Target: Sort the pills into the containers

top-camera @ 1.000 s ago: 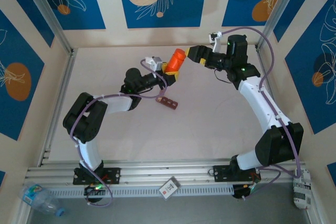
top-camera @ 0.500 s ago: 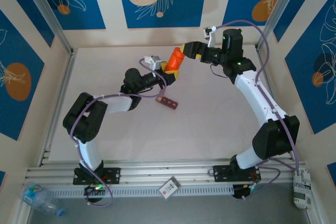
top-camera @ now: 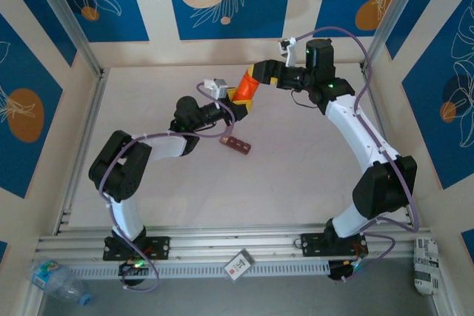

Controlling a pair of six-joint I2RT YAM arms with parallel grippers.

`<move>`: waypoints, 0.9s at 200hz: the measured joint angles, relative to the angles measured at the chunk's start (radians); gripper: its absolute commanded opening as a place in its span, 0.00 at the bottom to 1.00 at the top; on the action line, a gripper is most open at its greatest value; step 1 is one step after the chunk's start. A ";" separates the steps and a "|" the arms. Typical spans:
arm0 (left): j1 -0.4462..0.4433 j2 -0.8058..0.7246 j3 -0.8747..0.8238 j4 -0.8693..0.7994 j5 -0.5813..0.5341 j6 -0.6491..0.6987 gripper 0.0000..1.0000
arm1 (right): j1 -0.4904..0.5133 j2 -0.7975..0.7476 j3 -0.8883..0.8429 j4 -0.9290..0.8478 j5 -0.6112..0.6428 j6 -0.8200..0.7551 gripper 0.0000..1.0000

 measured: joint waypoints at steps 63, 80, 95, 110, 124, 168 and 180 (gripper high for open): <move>0.000 0.000 0.000 0.000 0.000 0.000 0.00 | 0.005 0.013 0.011 -0.019 -0.010 -0.011 0.72; 0.000 0.000 0.000 0.000 0.000 0.000 0.00 | 0.006 0.019 0.011 -0.023 -0.013 -0.013 0.67; 0.000 0.000 0.000 -0.001 0.000 0.000 0.00 | 0.006 0.023 0.011 -0.024 -0.016 -0.019 0.59; 0.000 0.000 0.000 -0.004 0.000 -0.004 0.00 | 0.006 0.025 0.013 -0.023 -0.019 -0.020 0.52; 0.000 0.000 0.000 -0.003 0.000 -0.004 0.00 | 0.006 0.025 0.018 -0.024 -0.019 -0.022 0.47; 0.000 0.000 0.002 -0.009 -0.001 -0.002 0.00 | 0.015 0.025 0.018 -0.028 -0.002 -0.021 0.44; 0.000 0.000 0.007 -0.021 -0.001 0.004 0.00 | 0.022 0.025 0.018 -0.028 0.018 -0.020 0.43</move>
